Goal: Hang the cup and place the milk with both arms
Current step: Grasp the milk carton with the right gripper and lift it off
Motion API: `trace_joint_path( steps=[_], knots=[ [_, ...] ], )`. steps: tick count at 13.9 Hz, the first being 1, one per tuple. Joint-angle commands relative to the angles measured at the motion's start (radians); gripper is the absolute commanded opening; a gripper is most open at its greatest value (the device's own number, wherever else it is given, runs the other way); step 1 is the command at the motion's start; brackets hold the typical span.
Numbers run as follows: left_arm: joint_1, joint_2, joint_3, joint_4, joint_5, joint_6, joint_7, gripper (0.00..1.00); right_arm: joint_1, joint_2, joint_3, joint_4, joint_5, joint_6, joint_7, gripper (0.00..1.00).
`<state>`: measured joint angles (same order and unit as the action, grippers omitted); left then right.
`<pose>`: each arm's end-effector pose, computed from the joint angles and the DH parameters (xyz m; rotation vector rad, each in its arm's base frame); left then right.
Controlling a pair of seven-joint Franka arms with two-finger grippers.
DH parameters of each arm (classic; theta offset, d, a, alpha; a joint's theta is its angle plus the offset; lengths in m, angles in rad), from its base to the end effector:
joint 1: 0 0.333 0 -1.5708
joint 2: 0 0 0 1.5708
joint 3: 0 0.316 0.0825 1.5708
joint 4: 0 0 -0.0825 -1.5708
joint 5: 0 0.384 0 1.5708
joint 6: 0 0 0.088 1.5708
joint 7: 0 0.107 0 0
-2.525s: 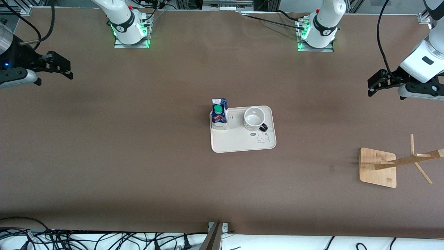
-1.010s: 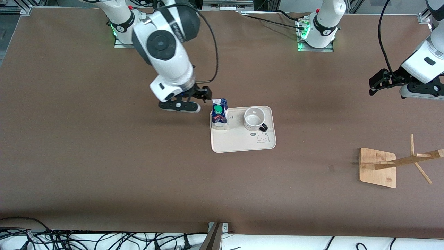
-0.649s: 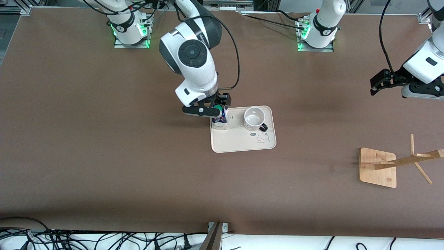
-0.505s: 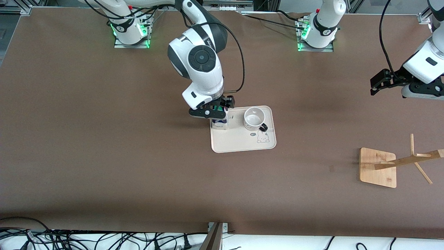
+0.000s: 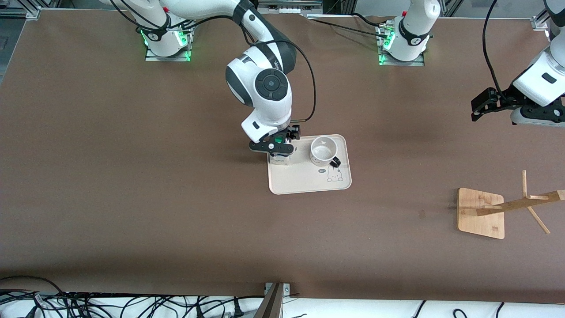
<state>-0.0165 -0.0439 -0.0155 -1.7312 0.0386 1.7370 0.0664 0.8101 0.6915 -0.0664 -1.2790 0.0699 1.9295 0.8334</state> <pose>0.5526 -0.0143 0.5872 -3.0967 0.1609 -0.0760 0.5294 0.5092 0.3406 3.1246 -0.1582 -0.0684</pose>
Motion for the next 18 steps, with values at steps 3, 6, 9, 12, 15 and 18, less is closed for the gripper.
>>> trace_joint_path(
  steps=[3,6,9,12,15,18],
  knots=[
    [0.003,0.001,-0.008,0.015,0.003,-0.016,0.015,1.00,0.018,0.020,-0.009,0.029,-0.013,0.002,0.020,0.55],
    [0.003,0.001,-0.009,0.015,0.004,-0.016,0.013,1.00,0.017,0.014,-0.012,0.033,-0.012,0.000,0.015,0.53],
    [0.003,0.001,-0.011,0.015,0.004,-0.016,0.012,1.00,0.012,-0.009,-0.013,0.035,-0.005,-0.020,0.004,0.49],
    [0.003,0.001,-0.011,0.015,0.004,-0.016,0.010,1.00,-0.011,-0.051,-0.019,0.050,-0.004,-0.098,-0.031,0.49],
    [-0.005,0.001,-0.012,0.015,0.003,-0.016,0.007,1.00,-0.093,-0.124,-0.039,0.026,-0.002,-0.147,-0.176,0.49],
    [-0.010,0.001,-0.015,0.016,0.003,-0.016,-0.017,1.00,-0.130,-0.194,-0.131,-0.032,0.005,-0.179,-0.295,0.51]
  ],
)
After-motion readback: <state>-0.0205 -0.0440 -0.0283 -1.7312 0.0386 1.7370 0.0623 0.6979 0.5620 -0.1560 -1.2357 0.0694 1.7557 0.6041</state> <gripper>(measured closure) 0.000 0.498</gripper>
